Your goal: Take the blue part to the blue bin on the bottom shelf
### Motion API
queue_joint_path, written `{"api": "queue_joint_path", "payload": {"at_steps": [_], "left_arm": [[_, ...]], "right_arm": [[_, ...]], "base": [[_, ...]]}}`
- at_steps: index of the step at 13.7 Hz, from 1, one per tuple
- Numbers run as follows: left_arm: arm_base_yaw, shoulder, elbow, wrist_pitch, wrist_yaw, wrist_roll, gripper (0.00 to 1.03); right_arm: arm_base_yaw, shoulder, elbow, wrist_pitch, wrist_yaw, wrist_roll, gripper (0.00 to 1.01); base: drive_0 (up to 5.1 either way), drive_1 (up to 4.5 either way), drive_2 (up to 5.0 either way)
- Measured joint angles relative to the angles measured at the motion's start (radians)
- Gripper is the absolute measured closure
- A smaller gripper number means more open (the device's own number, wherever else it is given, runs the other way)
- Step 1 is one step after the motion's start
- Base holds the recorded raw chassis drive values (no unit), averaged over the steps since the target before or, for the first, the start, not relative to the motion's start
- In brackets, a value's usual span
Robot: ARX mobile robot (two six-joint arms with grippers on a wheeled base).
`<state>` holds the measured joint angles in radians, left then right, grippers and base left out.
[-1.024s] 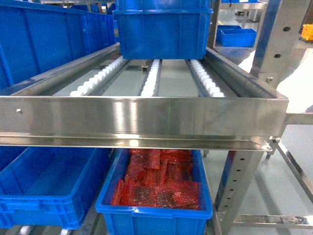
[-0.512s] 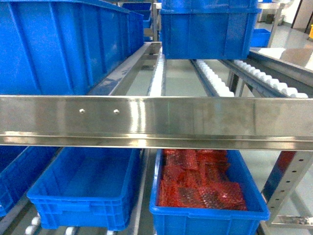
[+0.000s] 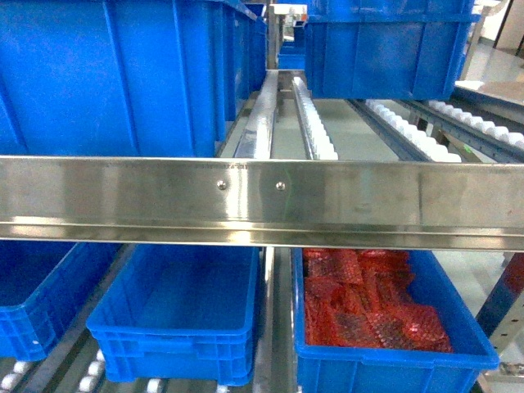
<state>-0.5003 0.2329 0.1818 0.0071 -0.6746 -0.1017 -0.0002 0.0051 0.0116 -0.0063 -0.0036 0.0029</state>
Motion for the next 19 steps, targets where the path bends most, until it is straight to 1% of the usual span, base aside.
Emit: {"api": "queue_joint_path", "payload": {"at_steps": [7,19], "left_arm": [[0.0,0.001,0.0,0.0,0.003,0.0,0.59],[0.0,0.001,0.0,-0.001,0.003,0.0,0.59]], "right_arm": [[0.0,0.0,0.0,0.002,0.0,0.0,0.03],[0.0,0.0,0.0,0.002,0.003,0.001,0.03]], "base": [[-4.9,2.31,2.3],[0.0,0.0,0.0]]}}
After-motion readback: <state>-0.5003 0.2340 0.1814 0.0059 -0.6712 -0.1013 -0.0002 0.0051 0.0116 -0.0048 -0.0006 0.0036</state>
